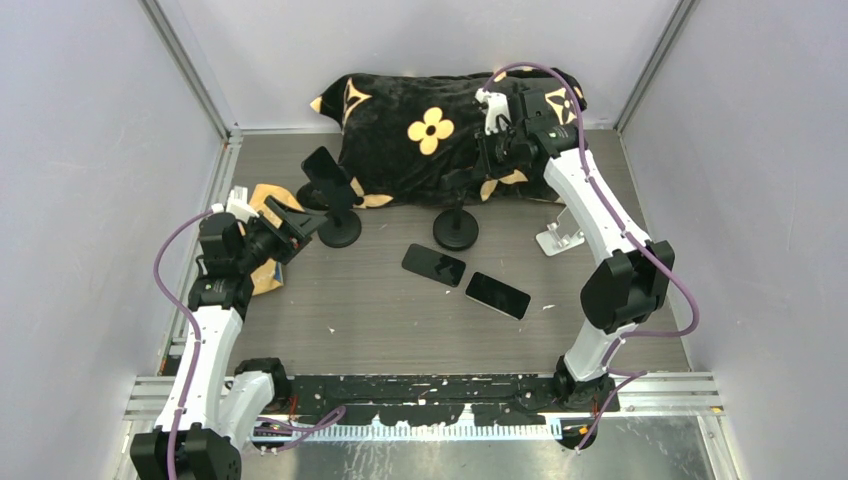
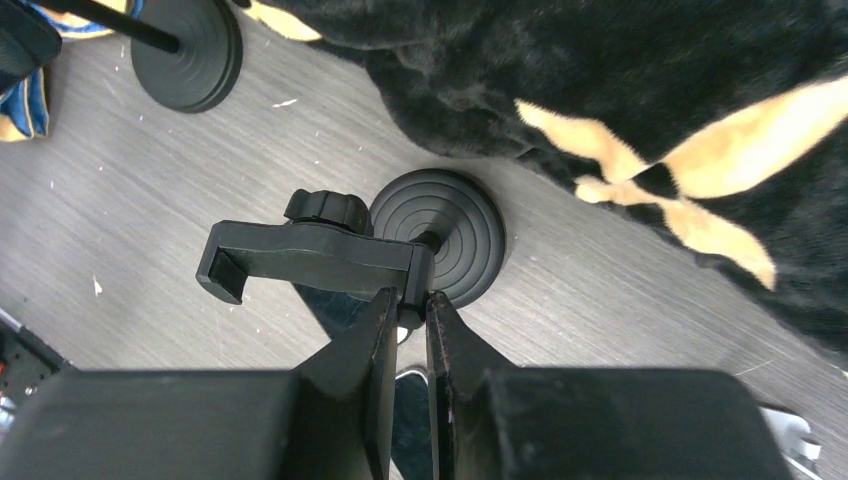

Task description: Place the phone on the phone stand

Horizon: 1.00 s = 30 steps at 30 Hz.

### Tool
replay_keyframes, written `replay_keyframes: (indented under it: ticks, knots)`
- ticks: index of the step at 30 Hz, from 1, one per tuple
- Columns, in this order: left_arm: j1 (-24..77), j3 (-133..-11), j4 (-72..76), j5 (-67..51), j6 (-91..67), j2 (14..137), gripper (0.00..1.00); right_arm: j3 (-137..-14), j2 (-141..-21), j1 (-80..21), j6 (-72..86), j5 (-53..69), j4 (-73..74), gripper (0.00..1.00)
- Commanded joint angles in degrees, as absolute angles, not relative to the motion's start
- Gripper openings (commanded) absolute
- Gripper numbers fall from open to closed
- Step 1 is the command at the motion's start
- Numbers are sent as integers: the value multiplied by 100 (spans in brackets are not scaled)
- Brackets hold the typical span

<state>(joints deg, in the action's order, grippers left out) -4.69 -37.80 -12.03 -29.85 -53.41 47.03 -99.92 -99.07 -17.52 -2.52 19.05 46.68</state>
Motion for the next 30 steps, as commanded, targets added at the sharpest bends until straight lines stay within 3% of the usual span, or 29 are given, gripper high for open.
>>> replay_keyframes:
  ticks: [1,15,22,28,29,30]
  knots:
    - [-501,-3766,-867,-3143,-5391,4702,80,-10390,-9897,-1756,-69,1680,4093,4]
    - [-503,-3699,-753,-3310,-5650,4804,80,-9708,-9799,-1766,156,2138,3988,12]
    - [-107,-3576,-659,-3261,-5821,4878,79,-9453,-9443,-1738,42,2374,4101,49]
    - [1378,-3475,-546,-2292,-5931,5059,79,-9148,-9028,-1419,-277,2942,4330,83]
    - [1621,-3460,-476,-2134,-5992,5121,79,-9077,-8956,-1332,-381,3124,4394,96]
    - [1837,-3441,-402,-1976,-6058,5204,79,-8980,-8871,-1239,-461,3302,4451,99]
